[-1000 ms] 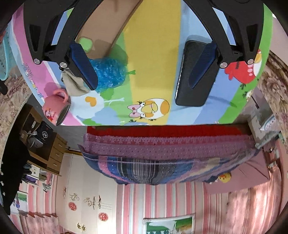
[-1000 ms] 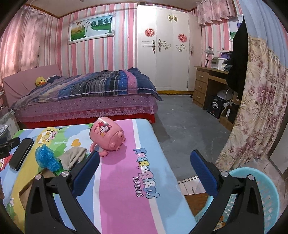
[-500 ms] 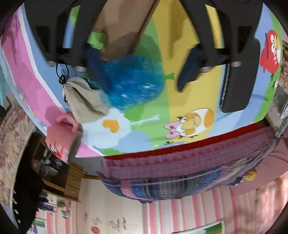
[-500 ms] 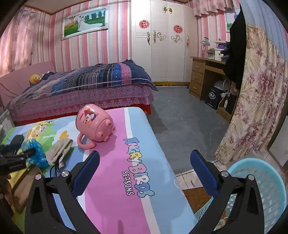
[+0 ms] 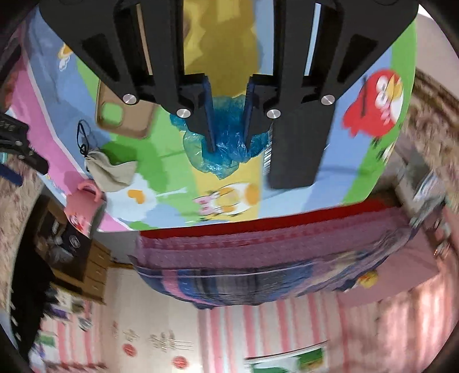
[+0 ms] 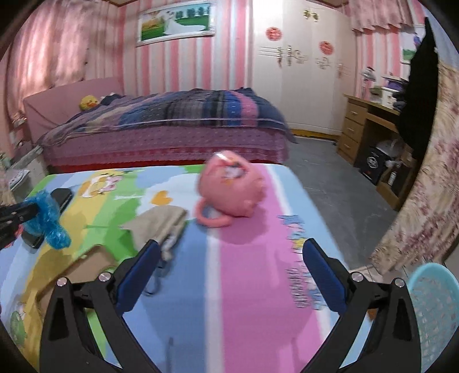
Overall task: Collect trash
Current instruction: 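Grasp the blue plastic bag with the left tool while the right tool grasps the beige mask, then carry the blue bag and beige mask over the blue basket and open both tools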
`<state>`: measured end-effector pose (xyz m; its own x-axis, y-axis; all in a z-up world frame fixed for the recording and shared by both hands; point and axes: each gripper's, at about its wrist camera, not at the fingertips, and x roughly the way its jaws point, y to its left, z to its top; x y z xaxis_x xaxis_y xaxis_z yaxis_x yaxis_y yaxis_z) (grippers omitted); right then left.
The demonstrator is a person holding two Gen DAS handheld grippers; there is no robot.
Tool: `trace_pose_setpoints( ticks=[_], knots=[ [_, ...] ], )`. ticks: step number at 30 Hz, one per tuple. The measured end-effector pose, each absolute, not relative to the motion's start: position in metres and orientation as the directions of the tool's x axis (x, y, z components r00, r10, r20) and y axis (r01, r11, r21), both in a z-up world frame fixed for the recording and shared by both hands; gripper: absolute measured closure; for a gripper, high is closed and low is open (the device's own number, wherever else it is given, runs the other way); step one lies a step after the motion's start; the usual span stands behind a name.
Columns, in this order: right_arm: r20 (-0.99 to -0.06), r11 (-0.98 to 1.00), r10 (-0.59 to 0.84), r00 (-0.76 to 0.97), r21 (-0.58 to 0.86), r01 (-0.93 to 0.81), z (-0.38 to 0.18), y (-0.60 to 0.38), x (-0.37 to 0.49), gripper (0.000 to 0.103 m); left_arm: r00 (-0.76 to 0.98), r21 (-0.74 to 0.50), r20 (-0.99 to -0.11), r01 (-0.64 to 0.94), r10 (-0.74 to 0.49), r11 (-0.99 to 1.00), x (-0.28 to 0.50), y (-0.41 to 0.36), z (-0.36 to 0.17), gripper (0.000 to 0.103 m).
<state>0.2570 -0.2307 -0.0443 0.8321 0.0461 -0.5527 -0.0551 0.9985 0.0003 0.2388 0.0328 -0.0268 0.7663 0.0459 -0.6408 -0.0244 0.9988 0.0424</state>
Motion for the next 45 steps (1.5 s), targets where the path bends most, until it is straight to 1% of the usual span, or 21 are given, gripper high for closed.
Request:
trace_pose_setpoints(
  ticks=[1,3,5,8,10,11,12,13,14,15,16,17,18,20,26,33,35,39,41,45],
  knots=[
    [-0.558,0.997,0.061,0.827,0.004,-0.072,-0.046,-0.225,0.259,0.006,0.769,0.024,-0.638,-0.039,0.045,0.999,0.232,0.041,-0.026,0.087],
    [-0.580,0.995,0.084,0.810,-0.002,-0.104,-0.050,-0.213,0.267,0.007,0.773,0.035,-0.632,-0.052,0.062,0.998,0.227,0.052,-0.025,0.087],
    [-0.605,0.992,0.084,0.792,-0.022,-0.122,-0.054,-0.203,0.276,0.014,0.775,0.061,-0.625,-0.066,0.089,0.996,0.228,0.061,-0.025,0.087],
    [-0.628,0.990,0.103,0.771,-0.011,-0.141,-0.058,-0.192,0.292,0.018,0.770,0.108,-0.624,-0.082,0.132,0.991,0.235,0.073,-0.030,0.087],
    [-0.650,0.988,0.117,0.751,-0.001,-0.155,-0.061,-0.186,0.301,0.023,0.764,0.080,-0.633,-0.097,0.125,0.992,0.242,0.085,-0.032,0.087],
    [-0.668,0.987,0.114,0.735,-0.009,-0.161,-0.065,-0.180,0.309,0.029,0.755,0.040,-0.647,-0.109,0.109,0.993,0.246,0.094,-0.035,0.087],
    [-0.683,0.986,0.111,0.722,-0.015,-0.166,-0.069,-0.176,0.313,0.033,0.750,0.022,-0.653,-0.119,0.105,0.993,0.249,0.098,-0.036,0.087],
    [-0.699,0.985,0.112,0.706,-0.018,-0.173,-0.074,-0.172,0.317,0.041,0.747,0.000,-0.657,-0.128,0.097,0.992,0.252,0.103,-0.037,0.087],
    [-0.724,0.983,0.117,0.680,-0.014,-0.184,-0.081,-0.168,0.321,0.044,0.748,-0.014,-0.658,-0.129,0.088,0.992,0.252,0.106,-0.037,0.087],
    [-0.734,0.981,0.121,0.668,-0.013,-0.192,-0.085,-0.167,0.322,0.051,0.749,-0.019,-0.657,-0.129,0.084,0.992,0.251,0.108,-0.037,0.087],
    [-0.729,0.978,0.133,0.671,-0.013,-0.208,-0.083,-0.164,0.320,0.057,0.752,-0.018,-0.654,-0.128,0.085,0.992,0.251,0.107,-0.036,0.087],
    [-0.724,0.977,0.139,0.675,-0.012,-0.213,-0.083,-0.165,0.318,0.069,0.755,-0.014,-0.650,-0.127,0.088,0.992,0.251,0.107,-0.035,0.087],
    [-0.714,0.977,0.141,0.686,-0.012,-0.213,-0.081,-0.166,0.315,0.076,0.756,-0.014,-0.649,-0.126,0.087,0.992,0.251,0.106,-0.034,0.087],
    [-0.693,0.979,0.134,0.708,-0.016,-0.201,-0.077,-0.169,0.308,0.082,0.757,-0.023,-0.649,-0.121,0.078,0.992,0.251,0.103,-0.033,0.087],
    [-0.610,0.985,0.142,0.780,0.010,-0.171,-0.050,-0.195,0.269,0.083,0.785,-0.012,-0.617,-0.069,0.047,0.998,0.242,0.080,-0.019,0.087],
    [-0.503,0.993,0.103,0.858,0.010,-0.114,0.000,-0.239,0.213,0.083,0.824,-0.095,-0.561,0.022,-0.072,0.995,0.227,0.043,0.007,0.087],
    [-0.487,0.995,0.085,0.869,-0.001,-0.098,0.009,-0.251,0.199,0.083,0.830,-0.115,-0.546,0.057,-0.111,0.992,0.221,0.029,0.014,0.087],
    [-0.471,0.999,0.024,0.882,-0.024,-0.040,0.018,-0.278,0.168,0.083,0.844,-0.090,-0.521,0.092,-0.125,0.992,0.211,0.001,0.023,0.087],
    [-0.473,1.000,0.001,0.881,-0.020,-0.011,0.019,-0.291,0.158,0.083,0.843,-0.103,-0.518,0.110,-0.148,0.989,0.209,-0.008,0.026,0.087],
    [-0.481,0.998,-0.055,0.875,-0.027,0.048,0.016,-0.315,0.143,0.083,0.842,-0.084,-0.513,0.142,-0.165,0.986,0.203,-0.032,0.029,0.087]
  ],
)
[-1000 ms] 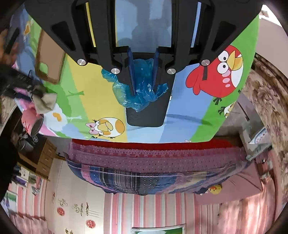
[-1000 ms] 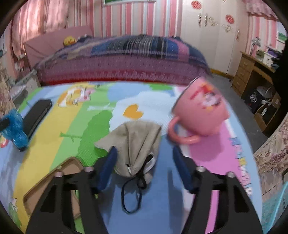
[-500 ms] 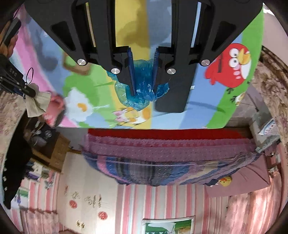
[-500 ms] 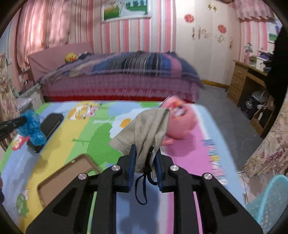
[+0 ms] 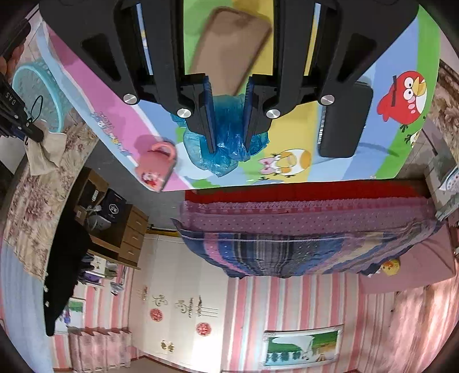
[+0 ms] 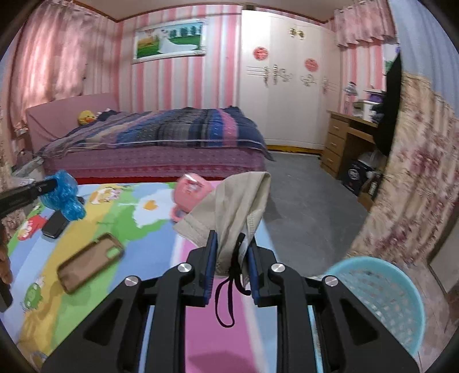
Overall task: Collect trash
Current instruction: 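Carry the blue bag and beige mask over the blue basket and open both tools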
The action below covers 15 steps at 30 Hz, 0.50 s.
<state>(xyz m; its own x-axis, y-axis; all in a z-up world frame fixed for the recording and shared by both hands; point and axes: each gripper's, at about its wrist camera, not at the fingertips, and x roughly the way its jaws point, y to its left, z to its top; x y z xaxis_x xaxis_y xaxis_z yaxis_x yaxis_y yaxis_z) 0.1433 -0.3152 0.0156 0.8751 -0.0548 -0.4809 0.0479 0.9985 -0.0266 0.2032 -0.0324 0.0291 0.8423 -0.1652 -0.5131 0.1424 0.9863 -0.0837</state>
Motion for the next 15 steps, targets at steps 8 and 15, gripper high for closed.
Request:
trace_pose_setpoints(
  ticks=[8,15],
  knots=[
    [-0.478,0.994,-0.109,0.871,-0.022,0.112,0.008,-0.354,0.120,0.083,0.829,-0.070,-0.515,0.214,-0.219,0.974,0.193,-0.077,0.027,0.087],
    [-0.486,0.984,-0.161,0.859,-0.008,0.180,-0.002,-0.396,0.099,0.082,0.819,-0.030,-0.510,0.288,-0.262,0.957,0.178,-0.127,0.024,0.088]
  ],
)
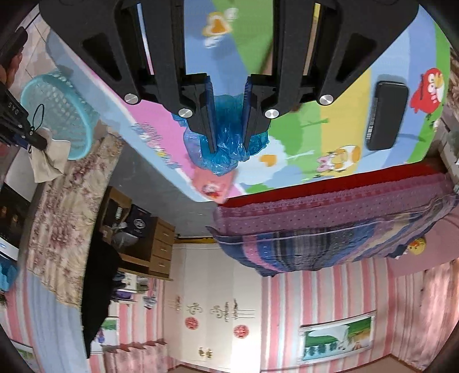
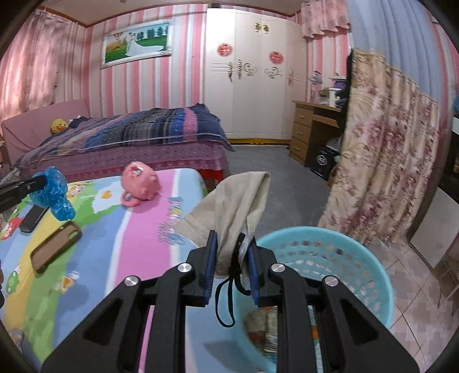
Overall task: Collect trash
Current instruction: 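Carry the blue bag and beige mask over the blue basket and open both tools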
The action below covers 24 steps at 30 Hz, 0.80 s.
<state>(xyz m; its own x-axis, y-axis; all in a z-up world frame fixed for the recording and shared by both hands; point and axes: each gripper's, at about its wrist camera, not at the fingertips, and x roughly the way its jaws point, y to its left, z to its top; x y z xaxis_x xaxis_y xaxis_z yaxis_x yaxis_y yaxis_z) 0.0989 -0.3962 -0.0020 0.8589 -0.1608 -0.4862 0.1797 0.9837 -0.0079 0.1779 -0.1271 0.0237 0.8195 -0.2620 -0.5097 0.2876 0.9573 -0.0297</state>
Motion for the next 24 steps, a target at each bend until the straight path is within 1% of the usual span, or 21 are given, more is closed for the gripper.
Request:
trace_pose_setpoints(
  ticks=[5,9,13,17,24],
  knots=[
    [-0.490,0.972,-0.200,0.848,0.010,0.235,-0.006,-0.427,0.080,0.083,0.798,-0.054,-0.511,0.343,-0.321,0.938,0.169,-0.161,0.021,0.088],
    [-0.493,0.959,-0.261,0.830,-0.030,0.283,-0.008,-0.450,0.067,0.083,0.755,-0.077,-0.539,0.396,-0.372,0.915,0.168,-0.195,0.012,0.088],
    [-0.501,0.944,-0.287,0.817,-0.003,0.330,-0.012,-0.478,0.055,0.082,0.727,-0.062,-0.548,0.459,-0.415,0.886,0.163,-0.237,0.004,0.089],
    [-0.518,0.929,-0.312,0.797,0.010,0.369,-0.023,-0.503,0.045,0.082,0.685,-0.094,-0.547,0.520,-0.481,0.849,0.158,-0.271,-0.001,0.089],
    [-0.530,0.904,-0.331,0.780,0.059,0.424,-0.036,-0.533,0.034,0.082,0.643,-0.059,-0.554,0.603,-0.529,0.795,0.146,-0.341,-0.015,0.088]
  ],
)
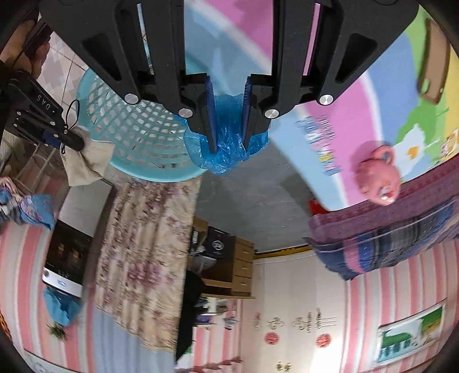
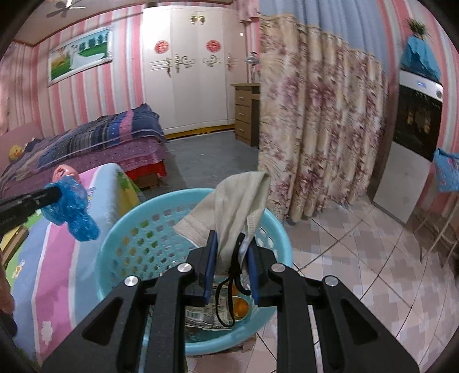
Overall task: Collect trash
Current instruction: 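Carry the blue bag and beige mask over the blue basket and open both tools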
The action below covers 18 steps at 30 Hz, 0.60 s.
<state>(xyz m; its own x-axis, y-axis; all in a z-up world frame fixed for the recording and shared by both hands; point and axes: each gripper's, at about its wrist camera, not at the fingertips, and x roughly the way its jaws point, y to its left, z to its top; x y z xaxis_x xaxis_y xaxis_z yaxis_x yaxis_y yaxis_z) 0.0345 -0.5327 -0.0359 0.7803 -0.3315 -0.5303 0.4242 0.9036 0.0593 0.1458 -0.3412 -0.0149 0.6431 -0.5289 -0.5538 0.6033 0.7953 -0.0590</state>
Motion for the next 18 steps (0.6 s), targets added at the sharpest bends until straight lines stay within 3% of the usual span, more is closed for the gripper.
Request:
trace_pose_setpoints(
  ticks=[6,8,10,16,18],
  knots=[
    [-0.530,0.892,-0.332,0.780,0.093,0.443,-0.044,-0.548,0.029,0.082,0.610,-0.059,-0.576,0.632,-0.544,0.773,0.148,-0.380,-0.031,0.088],
    [-0.528,0.891,-0.331,0.782,0.098,0.443,-0.045,-0.550,0.030,0.082,0.612,-0.042,-0.579,0.637,-0.538,0.770,0.148,-0.387,-0.034,0.074],
    [-0.527,0.891,-0.330,0.783,0.099,0.443,-0.046,-0.552,0.030,0.082,0.626,-0.032,-0.574,0.627,-0.528,0.778,0.148,-0.388,-0.034,0.038],
    [-0.527,0.890,-0.332,0.782,0.100,0.445,-0.047,-0.552,0.030,0.082,0.710,0.009,-0.532,0.550,-0.462,0.835,0.156,-0.367,-0.029,0.016],
    [-0.527,0.890,-0.330,0.783,0.102,0.444,-0.048,-0.554,0.030,0.082,0.726,0.007,-0.521,0.530,-0.449,0.848,0.158,-0.359,-0.025,0.013]
  ],
)
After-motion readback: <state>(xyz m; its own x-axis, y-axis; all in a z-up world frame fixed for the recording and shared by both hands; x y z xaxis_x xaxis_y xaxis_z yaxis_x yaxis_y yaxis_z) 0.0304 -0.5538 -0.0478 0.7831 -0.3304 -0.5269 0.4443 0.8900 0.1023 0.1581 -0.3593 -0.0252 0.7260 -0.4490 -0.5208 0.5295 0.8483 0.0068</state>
